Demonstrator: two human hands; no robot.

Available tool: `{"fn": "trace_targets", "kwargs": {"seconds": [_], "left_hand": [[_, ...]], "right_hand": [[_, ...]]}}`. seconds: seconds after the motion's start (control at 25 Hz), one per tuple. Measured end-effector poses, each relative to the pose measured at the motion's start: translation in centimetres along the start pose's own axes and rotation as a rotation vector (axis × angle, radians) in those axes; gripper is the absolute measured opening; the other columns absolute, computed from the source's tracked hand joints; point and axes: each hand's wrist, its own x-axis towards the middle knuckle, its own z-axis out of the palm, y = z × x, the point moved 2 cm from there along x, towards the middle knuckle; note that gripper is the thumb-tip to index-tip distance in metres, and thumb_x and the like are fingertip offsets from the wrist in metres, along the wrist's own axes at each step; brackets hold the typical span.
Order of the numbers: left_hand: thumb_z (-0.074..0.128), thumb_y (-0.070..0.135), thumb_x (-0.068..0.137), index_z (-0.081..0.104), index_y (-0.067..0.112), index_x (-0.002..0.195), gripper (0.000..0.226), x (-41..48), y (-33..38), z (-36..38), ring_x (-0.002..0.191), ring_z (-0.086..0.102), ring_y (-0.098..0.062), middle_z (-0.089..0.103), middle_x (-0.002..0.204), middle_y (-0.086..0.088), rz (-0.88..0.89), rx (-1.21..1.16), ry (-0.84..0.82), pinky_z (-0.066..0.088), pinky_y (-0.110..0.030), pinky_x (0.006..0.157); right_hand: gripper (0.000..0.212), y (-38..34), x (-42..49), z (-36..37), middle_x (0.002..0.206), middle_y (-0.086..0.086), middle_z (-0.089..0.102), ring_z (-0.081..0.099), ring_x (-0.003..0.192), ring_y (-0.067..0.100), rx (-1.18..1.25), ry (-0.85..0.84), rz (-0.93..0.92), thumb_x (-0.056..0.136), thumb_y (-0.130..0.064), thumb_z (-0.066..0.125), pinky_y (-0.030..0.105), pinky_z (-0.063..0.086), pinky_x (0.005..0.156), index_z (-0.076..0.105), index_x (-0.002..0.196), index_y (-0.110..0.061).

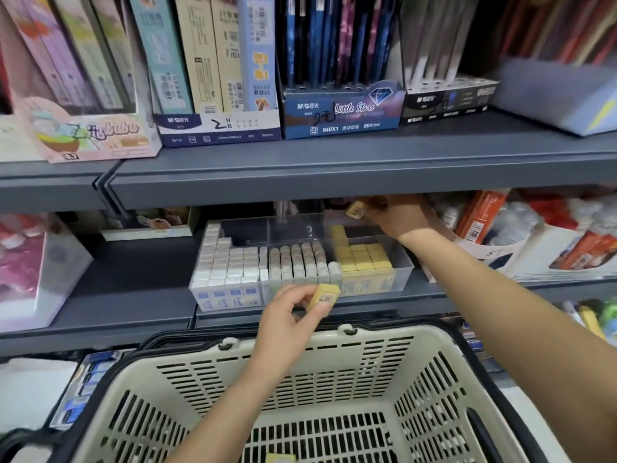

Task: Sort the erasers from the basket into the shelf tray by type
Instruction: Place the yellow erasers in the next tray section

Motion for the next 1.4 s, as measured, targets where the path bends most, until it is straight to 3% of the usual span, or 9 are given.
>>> {"fn": "trace_targets", "kwargs": {"seconds": [0.28, 0.6, 0.76, 0.88, 1.0, 1.16, 1.24, 1.32, 1.4], "left_hand": [[0.07, 0.015, 0.08, 0.063, 0.045, 0.087, 0.033, 0.3, -0.6, -0.2, 0.087, 0.061, -0.008, 0.067, 0.093, 0.006, -0.03, -0.073, 0.0, 0.051, -0.018, 0.076], [0.07, 0.015, 0.081, 0.063, 0.044, 0.091, 0.031, 0.2, -0.4, -0.3, 0.087, 0.062, -0.012, 0.068, 0.092, 0.004, -0.051, -0.1, -0.002, 0.055, -0.032, 0.078], [0.071, 0.013, 0.08, 0.062, 0.042, 0.091, 0.032, 0.3, -0.3, -0.4, 0.086, 0.063, -0.018, 0.07, 0.09, 0.005, -0.102, -0.129, 0.041, 0.056, -0.039, 0.074], [0.071, 0.012, 0.079, 0.063, 0.041, 0.09, 0.032, 0.4, 0.1, -0.4, 0.084, 0.064, -0.021, 0.07, 0.087, 0.006, -0.096, -0.148, 0.057, 0.057, -0.037, 0.072], [0.07, 0.011, 0.08, 0.063, 0.04, 0.089, 0.031, 0.5, 0.7, -0.2, 0.079, 0.063, -0.022, 0.069, 0.082, 0.007, -0.069, -0.136, 0.05, 0.056, -0.034, 0.069], [0.069, 0.013, 0.082, 0.062, 0.038, 0.091, 0.028, 0.3, 0.9, -0.5, 0.075, 0.061, -0.004, 0.068, 0.084, 0.01, -0.057, -0.082, 0.028, 0.054, -0.026, 0.072], [0.07, 0.018, 0.081, 0.059, 0.042, 0.091, 0.028, -0.1, 0.8, -1.1, 0.075, 0.058, 0.004, 0.065, 0.087, 0.012, -0.042, 0.003, 0.064, 0.048, -0.013, 0.07], [0.068, 0.028, 0.081, 0.055, 0.044, 0.09, 0.023, -0.5, 0.5, -1.5, 0.08, 0.057, 0.006, 0.063, 0.087, 0.015, -0.016, 0.144, 0.045, 0.044, -0.008, 0.068], [0.062, 0.039, 0.081, 0.055, 0.045, 0.089, 0.013, -0.8, 0.1, -1.7, 0.082, 0.056, 0.008, 0.063, 0.085, 0.019, -0.021, 0.25, -0.017, 0.044, -0.01, 0.069]], "right_hand": [[0.015, 0.1, 2.4, 5.1, 0.108, 0.008, 0.064, 0.06, 0.098, 0.024, -0.011, -0.167, -0.13, 0.09, -0.02, 0.057, 0.023, 0.038, 0.079, 0.062, 0.104, -0.015], [0.022, 0.3, 2.5, 6.0, 0.119, 0.01, 0.059, 0.055, 0.106, 0.028, -0.218, -0.345, -0.115, 0.096, -0.027, 0.043, 0.032, 0.039, 0.087, 0.059, 0.106, -0.015], [0.02, -1.8, -0.6, 3.0, 0.107, 0.001, 0.066, 0.059, 0.097, 0.02, -0.018, -0.205, -0.114, 0.094, -0.031, 0.048, 0.025, 0.041, 0.081, 0.062, 0.104, -0.022], [0.019, -4.2, -5.6, 0.8, 0.086, -0.016, 0.066, 0.061, 0.082, 0.005, 0.222, -0.368, -0.173, 0.085, -0.046, 0.055, 0.022, 0.047, 0.077, 0.066, 0.092, -0.033], [0.017, -5.8, -9.7, 0.5, 0.082, -0.012, 0.068, 0.061, 0.076, 0.005, 0.214, -0.515, -0.305, 0.085, -0.035, 0.062, 0.019, 0.048, 0.07, 0.069, 0.096, -0.025], [0.011, -5.6, -9.8, 0.1, 0.086, -0.003, 0.069, 0.064, 0.082, 0.016, 0.297, -0.509, -0.227, 0.086, -0.023, 0.064, 0.032, 0.052, 0.08, 0.069, 0.095, -0.02], [0.01, -4.5, -8.2, -1.0, 0.09, -0.003, 0.069, 0.065, 0.081, 0.013, 0.337, -0.452, -0.161, 0.084, -0.024, 0.066, 0.028, 0.053, 0.081, 0.069, 0.094, -0.023], [0.013, -2.8, -5.4, -2.0, 0.102, -0.001, 0.069, 0.064, 0.084, 0.01, 0.185, -0.334, -0.094, 0.085, -0.028, 0.064, 0.015, 0.047, 0.074, 0.065, 0.098, -0.029], [0.02, -1.7, -2.5, -2.3, 0.117, 0.001, 0.064, 0.061, 0.1, 0.02, -0.086, -0.27, -0.058, 0.091, -0.031, 0.056, 0.02, 0.042, 0.077, 0.06, 0.11, -0.028]]}}
